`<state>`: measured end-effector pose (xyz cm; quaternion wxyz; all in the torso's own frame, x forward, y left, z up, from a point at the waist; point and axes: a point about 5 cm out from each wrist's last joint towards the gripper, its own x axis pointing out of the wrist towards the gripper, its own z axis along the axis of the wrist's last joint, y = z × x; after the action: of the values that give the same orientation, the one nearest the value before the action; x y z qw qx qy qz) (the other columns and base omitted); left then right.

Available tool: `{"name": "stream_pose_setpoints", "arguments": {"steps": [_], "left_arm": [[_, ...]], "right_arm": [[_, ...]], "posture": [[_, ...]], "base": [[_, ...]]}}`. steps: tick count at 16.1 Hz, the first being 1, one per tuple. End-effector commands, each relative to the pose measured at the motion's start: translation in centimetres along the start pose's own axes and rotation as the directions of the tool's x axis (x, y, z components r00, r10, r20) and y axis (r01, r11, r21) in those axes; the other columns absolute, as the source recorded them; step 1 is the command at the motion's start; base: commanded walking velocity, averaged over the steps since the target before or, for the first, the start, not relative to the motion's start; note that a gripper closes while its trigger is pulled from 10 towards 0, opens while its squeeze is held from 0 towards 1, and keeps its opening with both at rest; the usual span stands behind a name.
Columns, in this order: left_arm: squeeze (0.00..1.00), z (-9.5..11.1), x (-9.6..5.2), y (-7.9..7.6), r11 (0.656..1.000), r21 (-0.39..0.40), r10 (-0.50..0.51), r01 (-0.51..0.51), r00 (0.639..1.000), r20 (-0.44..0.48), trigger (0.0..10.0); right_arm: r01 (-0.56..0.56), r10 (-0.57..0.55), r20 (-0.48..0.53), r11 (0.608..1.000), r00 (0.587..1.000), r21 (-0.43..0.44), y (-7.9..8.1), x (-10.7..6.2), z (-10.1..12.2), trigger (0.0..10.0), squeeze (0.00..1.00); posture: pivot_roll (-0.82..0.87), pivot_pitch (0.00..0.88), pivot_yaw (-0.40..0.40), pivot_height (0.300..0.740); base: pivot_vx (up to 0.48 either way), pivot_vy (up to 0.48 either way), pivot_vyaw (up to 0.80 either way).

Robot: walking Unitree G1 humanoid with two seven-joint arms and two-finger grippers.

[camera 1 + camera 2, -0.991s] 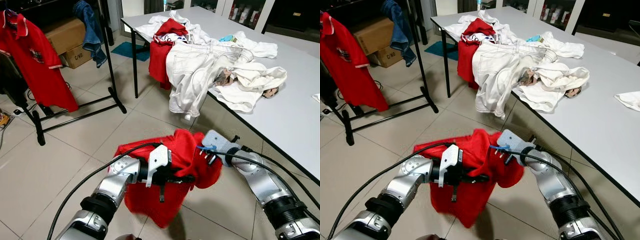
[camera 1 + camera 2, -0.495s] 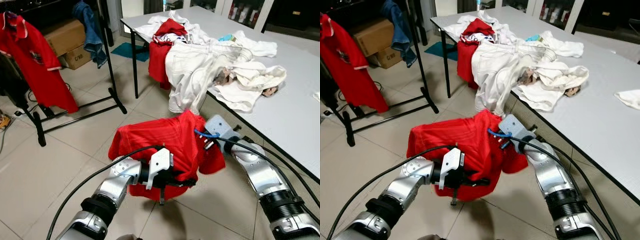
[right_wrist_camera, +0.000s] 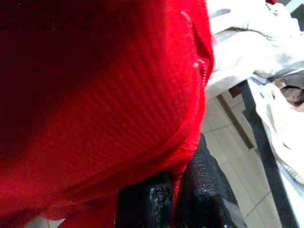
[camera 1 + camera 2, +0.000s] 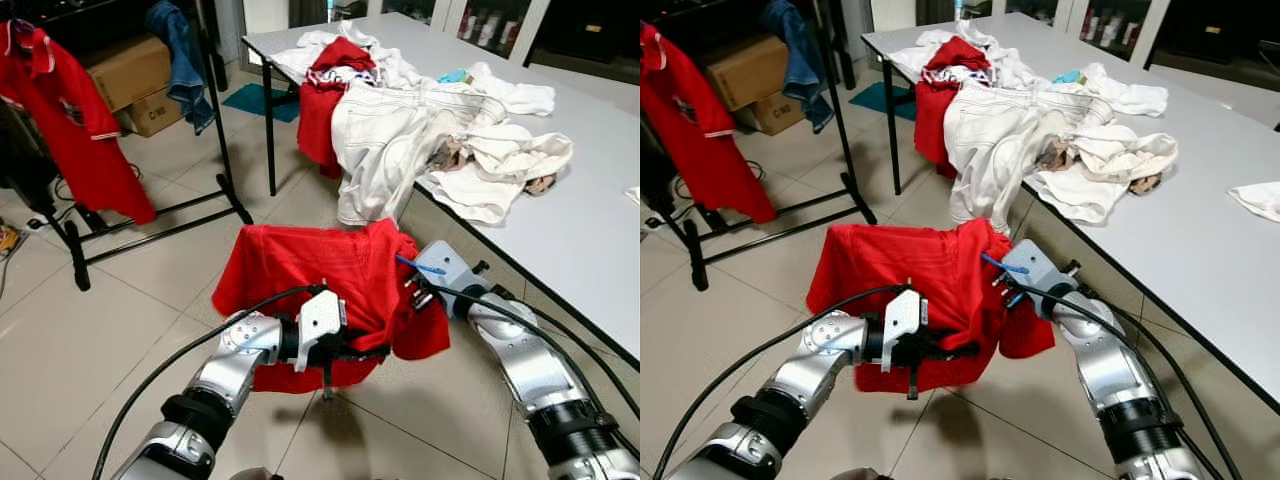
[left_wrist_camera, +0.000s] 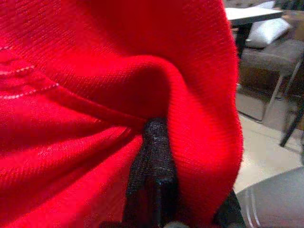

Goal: Hang hanger

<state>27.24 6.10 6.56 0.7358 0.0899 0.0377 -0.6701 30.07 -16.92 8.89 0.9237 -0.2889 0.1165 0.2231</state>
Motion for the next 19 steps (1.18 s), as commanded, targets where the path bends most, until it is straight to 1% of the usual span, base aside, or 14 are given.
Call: {"name": "stream_pose_setpoints", "arguments": {"steps": [1, 4, 7, 10, 12, 14, 17, 19], "left_arm": [[0.0, -0.1, -0.2, 0.3, 1.0, 0.01, 0.024, -0.023, 0.999, -0.023, 10.0], [0.0, 0.1, -0.2, 0.7, 0.999, 0.003, 0.055, -0.055, 0.998, -0.008, 10.0], [0.0, 0.5, 0.4, 1.1, 0.996, 0.006, 0.088, -0.088, 0.996, 0.014, 10.0], [0.0, 0.6, 0.5, 1.2, 0.992, -0.018, 0.123, -0.122, 0.992, 0.038, 10.0], [0.0, 0.4, 0.2, 1.3, 0.993, -0.002, 0.121, -0.121, 0.992, 0.02, 10.0], [0.0, 0.7, 0.2, 1.7, 0.99, 0.018, 0.137, -0.137, 0.99, 0.015, 10.0], [0.0, 0.8, 0.1, 2.3, 0.985, 0.019, 0.169, -0.169, 0.986, 0.001, 10.0], [0.0, 0.3, -0.1, 2.4, 0.978, 0.008, 0.207, -0.207, 0.978, -0.023, 10.0]], "right_arm": [[0.008, -0.007, 0.034, 1.0, 0.999, -0.006, -0.1, -0.3, 0.5, 10.0, 0.0], [0.003, -0.002, 0.021, 1.0, 1.0, -0.003, 0.1, -0.9, -0.2, 10.0, 0.0], [0.003, -0.003, 0.017, 1.0, 1.0, -0.003, -0.3, -1.3, -0.3, 10.0, 0.0], [0.004, -0.005, 0.031, 1.0, 1.0, 0.013, -0.1, -1.4, -0.2, 10.0, 0.0], [0.014, -0.015, 0.047, 1.0, 0.999, 0.028, 0.1, -1.5, -0.1, 10.0, 0.0], [0.014, -0.017, 0.062, 0.999, 0.998, 0.038, 0.5, -1.5, -0.1, 10.0, 0.0], [0.003, -0.006, 0.084, 0.999, 0.996, 0.042, 1.0, -1.4, 0.1, 10.0, 0.0], [0.005, -0.008, 0.095, 1.0, 0.995, 0.023, 0.7, -1.5, 0.1, 10.0, 0.0]], "posture": [[0.04, 0.0, -0.027, 0.74], [0.04, 0.0, -0.031, 0.74], [0.02, 0.0, -0.056, 0.74], [-0.01, 0.0, -0.045, 0.74], [-0.02, 0.0, -0.035, 0.74], [-0.02, 0.0, -0.022, 0.74], [-0.03, 0.0, -0.005, 0.74], [-0.04, 0.0, 0.0, 0.74]], "base": [[0.0, 0.0, 0.0], [0.0, 0.0, 0.0], [0.0, 0.0, 0.0], [0.0, 0.0, 0.0], [0.0, 0.0, 0.0], [0.0, 0.0, 0.0], [0.0, 0.0, 0.0], [0.0, 0.0, 0.0]]}}
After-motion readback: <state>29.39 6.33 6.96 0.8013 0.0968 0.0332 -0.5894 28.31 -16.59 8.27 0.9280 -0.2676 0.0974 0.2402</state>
